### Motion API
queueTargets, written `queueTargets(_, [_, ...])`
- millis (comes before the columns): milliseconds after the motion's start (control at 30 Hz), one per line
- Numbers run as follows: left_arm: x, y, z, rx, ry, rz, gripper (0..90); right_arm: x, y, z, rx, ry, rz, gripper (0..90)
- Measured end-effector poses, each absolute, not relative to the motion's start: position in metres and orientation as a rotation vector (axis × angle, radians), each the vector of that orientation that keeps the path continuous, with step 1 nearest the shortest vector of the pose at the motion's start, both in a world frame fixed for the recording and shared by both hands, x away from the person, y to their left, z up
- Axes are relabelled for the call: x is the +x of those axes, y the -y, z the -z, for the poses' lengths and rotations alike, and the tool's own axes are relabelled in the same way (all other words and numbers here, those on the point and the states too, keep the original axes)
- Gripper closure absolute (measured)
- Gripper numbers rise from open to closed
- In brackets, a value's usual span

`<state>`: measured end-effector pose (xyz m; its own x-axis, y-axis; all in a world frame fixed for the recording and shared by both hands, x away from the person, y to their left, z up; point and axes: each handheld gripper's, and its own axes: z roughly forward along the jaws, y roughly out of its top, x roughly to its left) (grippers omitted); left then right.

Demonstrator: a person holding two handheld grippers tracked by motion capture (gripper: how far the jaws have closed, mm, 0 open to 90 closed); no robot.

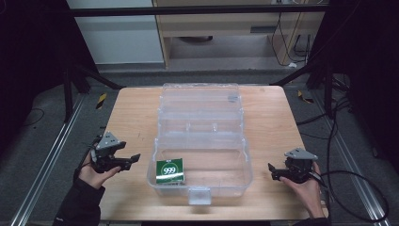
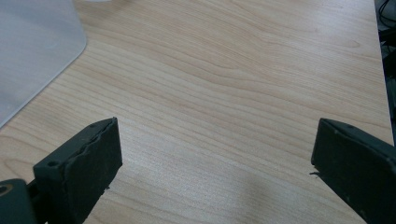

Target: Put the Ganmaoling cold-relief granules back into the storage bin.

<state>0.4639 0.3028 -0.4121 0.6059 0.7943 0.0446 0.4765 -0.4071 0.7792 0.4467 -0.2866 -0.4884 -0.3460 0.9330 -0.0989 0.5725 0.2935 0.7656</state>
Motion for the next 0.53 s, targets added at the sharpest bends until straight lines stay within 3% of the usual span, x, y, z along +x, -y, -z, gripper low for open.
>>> queueTargets(200, [0.463,-0.315,0.427,1.955,-1.157,-0.617,22.5,0.447,0.287,0.489,1.344,-2.022,-0.865,2.1])
queueTargets(533, [0.460,-0.329,0.445,1.869,-1.266,-0.653,22.4,0.447,0.289,0.489,1.370,-2.016,-0.860,1.7])
